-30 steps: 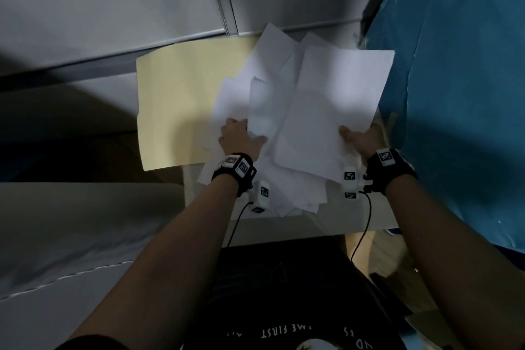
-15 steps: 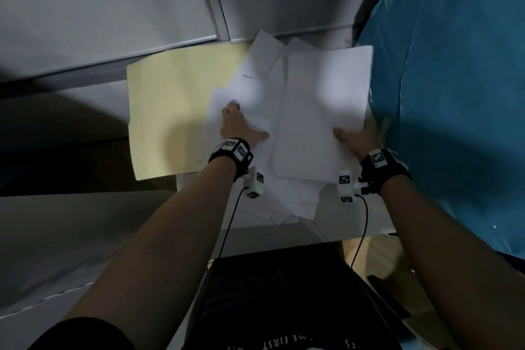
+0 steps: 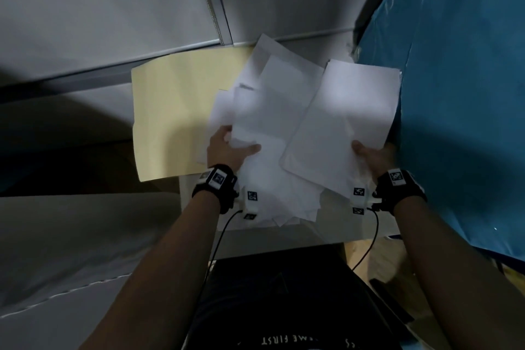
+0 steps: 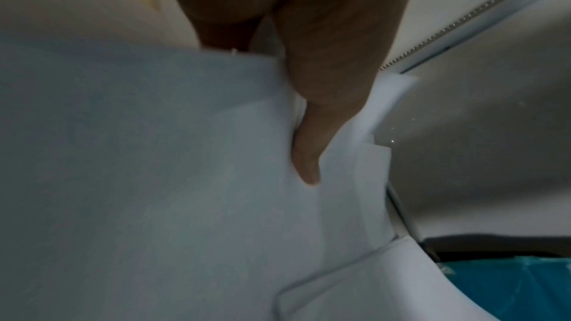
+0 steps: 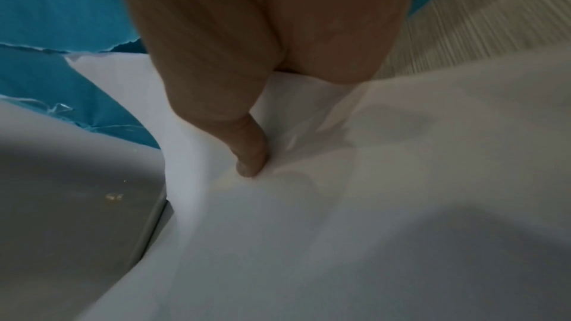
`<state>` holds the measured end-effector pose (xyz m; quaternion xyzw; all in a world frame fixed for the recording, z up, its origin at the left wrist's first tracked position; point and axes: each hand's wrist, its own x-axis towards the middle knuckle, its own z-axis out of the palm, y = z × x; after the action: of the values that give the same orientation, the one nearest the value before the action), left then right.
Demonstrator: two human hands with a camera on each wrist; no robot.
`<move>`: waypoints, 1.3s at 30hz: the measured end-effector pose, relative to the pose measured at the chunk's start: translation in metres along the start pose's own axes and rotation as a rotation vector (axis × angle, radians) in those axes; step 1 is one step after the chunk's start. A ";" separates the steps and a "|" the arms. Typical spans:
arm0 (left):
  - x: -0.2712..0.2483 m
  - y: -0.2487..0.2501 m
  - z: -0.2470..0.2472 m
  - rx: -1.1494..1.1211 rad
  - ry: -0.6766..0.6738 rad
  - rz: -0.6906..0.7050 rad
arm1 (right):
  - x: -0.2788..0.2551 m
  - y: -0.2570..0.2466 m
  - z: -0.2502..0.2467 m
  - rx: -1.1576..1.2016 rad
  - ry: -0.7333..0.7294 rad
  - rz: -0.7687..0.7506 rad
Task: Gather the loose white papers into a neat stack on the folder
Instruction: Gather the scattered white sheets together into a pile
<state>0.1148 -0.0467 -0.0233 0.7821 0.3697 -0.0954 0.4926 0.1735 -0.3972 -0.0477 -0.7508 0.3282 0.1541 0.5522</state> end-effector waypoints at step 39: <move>-0.021 -0.003 -0.011 -0.409 -0.235 -0.157 | -0.061 -0.051 0.070 -0.049 -0.522 -0.019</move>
<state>0.0957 -0.0475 -0.0089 0.6185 0.3810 -0.1470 0.6714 0.1713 -0.3038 0.0019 -0.7016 0.1639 0.3453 0.6014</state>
